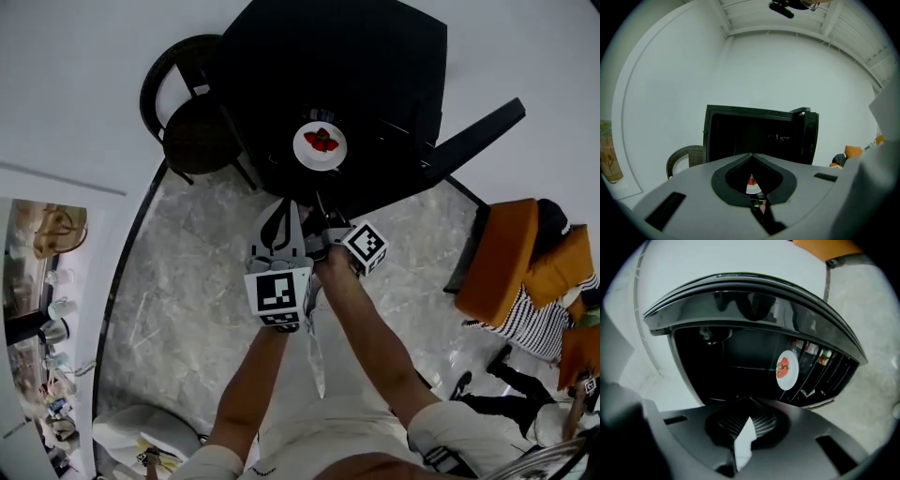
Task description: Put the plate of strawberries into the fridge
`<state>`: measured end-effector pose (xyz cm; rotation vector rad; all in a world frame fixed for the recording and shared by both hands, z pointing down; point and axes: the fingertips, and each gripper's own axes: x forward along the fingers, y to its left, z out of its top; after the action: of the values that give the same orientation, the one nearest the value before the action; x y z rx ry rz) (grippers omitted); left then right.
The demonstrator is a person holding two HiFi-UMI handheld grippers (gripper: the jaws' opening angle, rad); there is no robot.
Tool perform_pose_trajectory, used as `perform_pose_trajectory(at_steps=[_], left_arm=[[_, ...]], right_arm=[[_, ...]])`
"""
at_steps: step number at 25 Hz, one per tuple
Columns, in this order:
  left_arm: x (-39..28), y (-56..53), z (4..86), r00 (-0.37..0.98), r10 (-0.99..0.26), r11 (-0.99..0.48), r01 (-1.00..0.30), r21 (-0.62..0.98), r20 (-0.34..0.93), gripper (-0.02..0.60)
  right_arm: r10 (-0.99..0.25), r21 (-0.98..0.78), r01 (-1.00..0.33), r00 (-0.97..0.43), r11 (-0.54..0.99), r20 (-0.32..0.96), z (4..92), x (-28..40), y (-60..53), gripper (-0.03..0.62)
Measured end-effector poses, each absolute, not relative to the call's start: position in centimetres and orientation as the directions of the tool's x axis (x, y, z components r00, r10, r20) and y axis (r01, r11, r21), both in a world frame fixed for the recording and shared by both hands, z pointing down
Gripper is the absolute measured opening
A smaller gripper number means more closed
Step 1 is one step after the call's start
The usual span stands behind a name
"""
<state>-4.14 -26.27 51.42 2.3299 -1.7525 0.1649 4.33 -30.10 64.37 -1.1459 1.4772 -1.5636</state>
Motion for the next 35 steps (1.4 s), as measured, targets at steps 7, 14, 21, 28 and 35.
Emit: perform_pose_trajectory(at_steps=[7,14,21,28,35], left_arm=[[-4.1,-24.0,46.3,0.297,-0.927,-0.28,-0.954,0.104,0.228,0.0],[-3.0,-21.0,40.7,0.349,-0.913,-0.34,-0.937,0.079,0.211,0.0],[-2.6,-18.7,37.0,0.372,-0.907,-0.365,-0.928,0.072,0.198,0.0],[-3.2,-16.5,33.7,0.362,-0.915,-0.351,-0.932,0.091,0.178,0.0],[-3.2,-15.6,30.7,0.369,-0.92,-0.361,-0.929,0.078,0.133,0.0]], right_arm=[[-0.886,-0.966,-0.256,-0.452,0.016,0.105,55.9,3.5,-27.1,0.012],[-0.849,-0.841,-0.501,-0.518,0.205,0.102,47.0,2.8,-24.2,0.012],[-0.836,-0.72,-0.615,-0.541,0.322,0.088,41.3,3.6,-21.8,0.011],[-0.826,-0.553,-0.724,-0.553,0.413,0.107,36.6,3.0,-18.8,0.012],[-0.824,-0.433,-0.771,-0.557,0.467,0.102,33.0,3.0,-17.3,0.012]])
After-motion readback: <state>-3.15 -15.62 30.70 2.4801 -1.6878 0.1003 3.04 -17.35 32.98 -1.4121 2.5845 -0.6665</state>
